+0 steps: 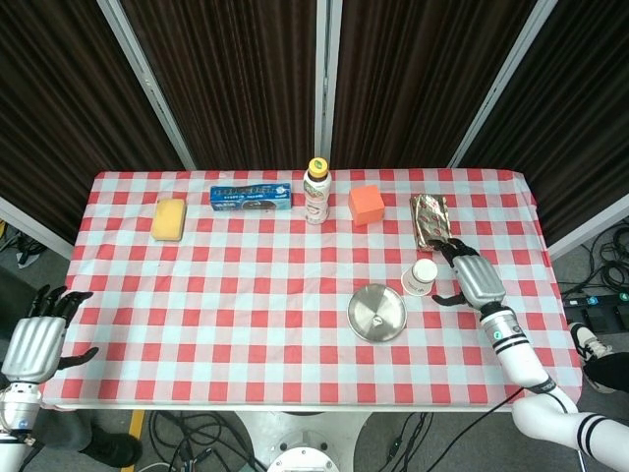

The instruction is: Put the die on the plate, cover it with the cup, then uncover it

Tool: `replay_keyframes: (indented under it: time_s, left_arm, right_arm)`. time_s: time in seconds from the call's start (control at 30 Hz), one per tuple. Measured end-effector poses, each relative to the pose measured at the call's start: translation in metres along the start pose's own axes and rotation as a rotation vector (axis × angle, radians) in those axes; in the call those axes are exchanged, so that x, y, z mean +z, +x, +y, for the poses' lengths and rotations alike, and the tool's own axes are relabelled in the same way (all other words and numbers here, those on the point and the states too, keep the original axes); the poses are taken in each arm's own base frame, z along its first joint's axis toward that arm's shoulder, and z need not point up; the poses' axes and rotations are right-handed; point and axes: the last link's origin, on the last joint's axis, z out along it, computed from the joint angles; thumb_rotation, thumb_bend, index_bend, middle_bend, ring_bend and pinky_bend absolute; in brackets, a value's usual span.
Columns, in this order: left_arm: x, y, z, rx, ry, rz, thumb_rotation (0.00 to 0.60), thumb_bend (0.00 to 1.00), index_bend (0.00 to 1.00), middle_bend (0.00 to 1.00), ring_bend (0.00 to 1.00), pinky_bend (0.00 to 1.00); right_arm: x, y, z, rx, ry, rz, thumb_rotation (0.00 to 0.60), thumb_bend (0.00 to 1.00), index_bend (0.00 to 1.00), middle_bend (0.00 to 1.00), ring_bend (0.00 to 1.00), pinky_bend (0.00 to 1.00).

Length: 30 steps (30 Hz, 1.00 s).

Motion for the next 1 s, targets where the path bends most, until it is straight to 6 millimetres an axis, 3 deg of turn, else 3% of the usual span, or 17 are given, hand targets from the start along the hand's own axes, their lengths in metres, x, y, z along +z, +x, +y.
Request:
replay_keyframes:
  time_s: [0.27, 0.6, 0.8, 1.0]
  left_arm:
    - [-0.006, 0.003, -0.001, 0.007, 0.017, -0.005, 0.600, 0.00, 0.18, 0.20, 0.10, 0.05]
    - [-0.007, 0.005, -0.001, 0.016, 0.017, -0.005, 0.600, 0.00, 0.18, 0.20, 0.10, 0.05]
    - [-0.006, 0.008, 0.000, 0.016, 0.015, -0.004, 0.600, 0.00, 0.18, 0.20, 0.10, 0.05]
    - [-0.005, 0.010, 0.004, 0.017, 0.010, -0.006, 0.600, 0.00, 0.18, 0.20, 0.10, 0.05]
  right_arm:
    - [0.024, -0.016, 0.018, 0.173, -0.045, -0.061, 0.600, 0.10, 0.27, 0.26, 0.12, 0.21]
    - [0.043, -0.027, 0.011, 0.188, -0.007, -0.068, 0.600, 0.22, 0.47, 0.33, 0.15, 0.23]
    - [0.036, -0.016, -0.005, 0.192, 0.098, -0.022, 0.600, 0.23, 0.53, 0.36, 0.18, 0.24]
    - [0.014, -0.016, -0.042, 0.237, 0.271, -0.061, 0.600, 0.23, 0.53, 0.37, 0.18, 0.24]
